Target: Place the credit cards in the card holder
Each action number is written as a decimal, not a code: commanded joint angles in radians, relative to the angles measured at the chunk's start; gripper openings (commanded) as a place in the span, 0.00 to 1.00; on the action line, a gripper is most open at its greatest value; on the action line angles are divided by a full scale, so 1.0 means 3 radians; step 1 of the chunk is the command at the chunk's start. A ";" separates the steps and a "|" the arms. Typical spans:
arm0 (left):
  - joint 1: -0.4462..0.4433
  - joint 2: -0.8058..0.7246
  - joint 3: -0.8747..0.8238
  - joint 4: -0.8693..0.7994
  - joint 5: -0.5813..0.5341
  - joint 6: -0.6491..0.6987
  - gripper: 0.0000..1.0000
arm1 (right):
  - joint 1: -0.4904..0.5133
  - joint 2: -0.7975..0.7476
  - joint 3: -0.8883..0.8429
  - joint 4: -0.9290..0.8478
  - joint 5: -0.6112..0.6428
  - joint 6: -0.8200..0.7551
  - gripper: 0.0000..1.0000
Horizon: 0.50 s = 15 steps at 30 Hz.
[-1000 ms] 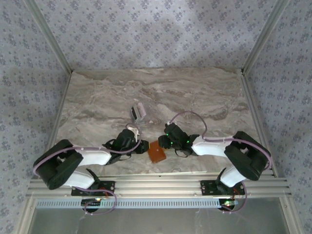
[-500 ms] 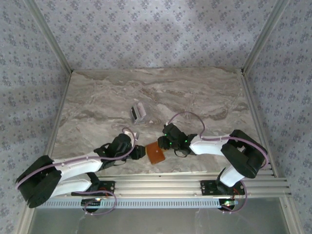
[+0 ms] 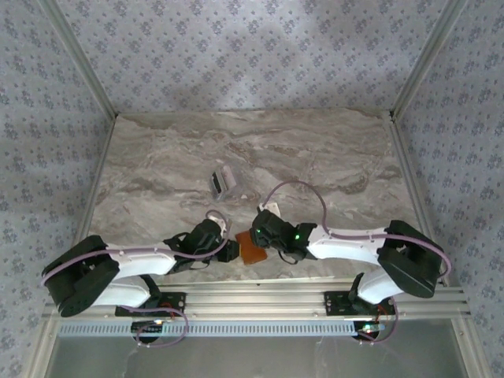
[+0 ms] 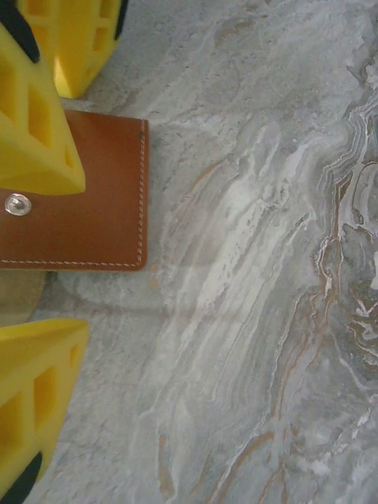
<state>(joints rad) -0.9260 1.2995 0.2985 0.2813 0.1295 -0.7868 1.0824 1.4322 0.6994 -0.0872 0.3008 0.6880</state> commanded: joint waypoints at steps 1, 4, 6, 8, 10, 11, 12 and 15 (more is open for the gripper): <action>-0.0063 0.0238 0.0054 0.0219 -0.0048 -0.0012 0.26 | 0.0082 -0.0134 0.0012 -0.0240 0.0292 -0.0034 0.53; -0.0063 0.0239 0.0069 0.0215 -0.0063 -0.0013 0.26 | 0.0081 -0.0064 -0.0054 -0.0096 0.0035 -0.0054 0.55; -0.0063 0.0247 0.0084 0.0200 -0.0084 -0.0010 0.26 | 0.0052 0.0021 -0.0100 -0.0024 -0.0093 -0.0020 0.55; -0.0063 0.0272 0.0097 0.0197 -0.0092 -0.0011 0.26 | -0.0004 0.0092 -0.0169 0.0082 -0.0225 0.0017 0.55; -0.0060 0.0297 0.0104 0.0207 -0.0094 -0.0010 0.25 | -0.0081 0.0148 -0.0244 0.0224 -0.0362 0.0037 0.55; -0.0063 0.0309 0.0106 0.0217 -0.0092 -0.0013 0.25 | -0.0119 0.0173 -0.0286 0.0308 -0.0439 0.0047 0.55; -0.0063 0.0331 0.0104 0.0224 -0.0094 -0.0015 0.25 | -0.0147 0.0200 -0.0320 0.0377 -0.0508 0.0048 0.55; -0.0063 0.0390 0.0115 0.0250 -0.0089 -0.0010 0.25 | -0.0201 0.0292 -0.0352 0.0476 -0.0633 0.0030 0.55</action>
<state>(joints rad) -0.9344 1.3384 0.3180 0.3046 0.1181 -0.7876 1.0283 1.4933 0.6109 0.0059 0.1917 0.6872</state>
